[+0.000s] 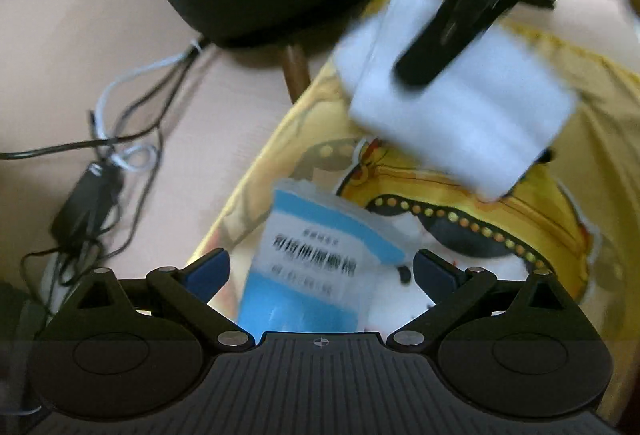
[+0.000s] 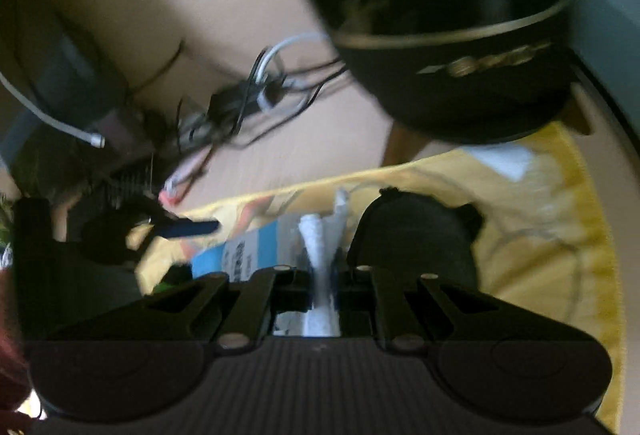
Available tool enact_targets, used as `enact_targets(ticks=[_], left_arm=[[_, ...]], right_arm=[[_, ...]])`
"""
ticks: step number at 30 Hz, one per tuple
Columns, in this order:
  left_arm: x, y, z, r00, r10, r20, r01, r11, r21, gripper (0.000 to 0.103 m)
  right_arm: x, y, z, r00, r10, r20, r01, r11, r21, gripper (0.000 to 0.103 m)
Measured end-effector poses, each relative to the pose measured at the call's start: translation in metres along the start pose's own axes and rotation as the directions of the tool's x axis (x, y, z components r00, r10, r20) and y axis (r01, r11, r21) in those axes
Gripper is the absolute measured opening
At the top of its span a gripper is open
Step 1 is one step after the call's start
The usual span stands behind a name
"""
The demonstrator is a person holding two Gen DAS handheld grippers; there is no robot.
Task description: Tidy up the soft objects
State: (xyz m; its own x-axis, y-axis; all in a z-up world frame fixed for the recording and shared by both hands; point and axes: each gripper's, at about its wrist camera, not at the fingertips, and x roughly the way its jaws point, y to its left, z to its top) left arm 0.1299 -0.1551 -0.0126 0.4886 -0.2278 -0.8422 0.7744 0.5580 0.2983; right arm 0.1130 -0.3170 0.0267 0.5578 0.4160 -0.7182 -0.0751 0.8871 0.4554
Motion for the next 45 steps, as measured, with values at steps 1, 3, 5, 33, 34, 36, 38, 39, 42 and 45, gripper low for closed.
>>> enact_targets(ticks=[1,3,5,33,34,36,38,39,42,45], left_arm=[[0.007,0.000,0.003,1.000,0.001,-0.014,-0.001,1.000,-0.018,0.100],[0.007,0.003,0.003,1.000,-0.001,-0.008,0.000,0.995,-0.104,0.085],[0.002,0.007,0.004,1.000,0.014,-0.011,-0.016,0.979,-0.201,0.058],[0.023,0.000,0.056,0.969,-0.201,0.142,0.245,0.735,-0.632,0.089],[0.032,-0.001,0.058,0.968,-0.214,0.132,0.248,0.730,-0.637,0.050],[0.042,-0.005,0.061,0.971,-0.215,0.100,0.230,0.744,-0.628,0.032],[0.037,-0.007,0.061,0.972,-0.208,0.109,0.231,0.765,-0.602,0.031],[0.033,-0.011,0.060,0.976,-0.190,0.105,0.216,0.794,-0.568,0.031],[0.021,-0.021,0.051,0.989,-0.129,0.075,0.149,0.841,-0.519,0.033],[0.017,-0.025,0.047,0.993,-0.110,0.052,0.121,0.845,-0.522,0.034]], right_arm=[[-0.006,-0.004,0.000,1.000,-0.006,0.017,0.006,1.000,0.007,0.010],[-0.015,-0.011,-0.001,0.999,-0.015,0.042,0.014,1.000,0.020,0.010],[-0.021,-0.017,0.000,0.997,-0.036,0.068,0.034,0.999,0.030,0.010],[-0.041,-0.071,0.005,0.988,-0.090,0.129,0.078,0.993,0.089,0.012],[-0.041,-0.074,0.004,0.987,-0.090,0.129,0.078,0.992,0.099,0.012],[-0.042,-0.078,0.003,0.987,-0.095,0.129,0.081,0.990,0.116,0.012],[-0.042,-0.079,0.003,0.988,-0.077,0.130,0.060,0.990,0.126,0.012],[-0.042,-0.078,0.004,0.989,-0.031,0.143,0.012,0.991,0.132,0.012],[-0.042,-0.075,0.011,0.974,0.136,0.183,-0.167,0.972,0.165,0.012],[-0.032,-0.071,0.020,0.939,0.279,0.199,-0.321,0.921,0.222,0.012]])
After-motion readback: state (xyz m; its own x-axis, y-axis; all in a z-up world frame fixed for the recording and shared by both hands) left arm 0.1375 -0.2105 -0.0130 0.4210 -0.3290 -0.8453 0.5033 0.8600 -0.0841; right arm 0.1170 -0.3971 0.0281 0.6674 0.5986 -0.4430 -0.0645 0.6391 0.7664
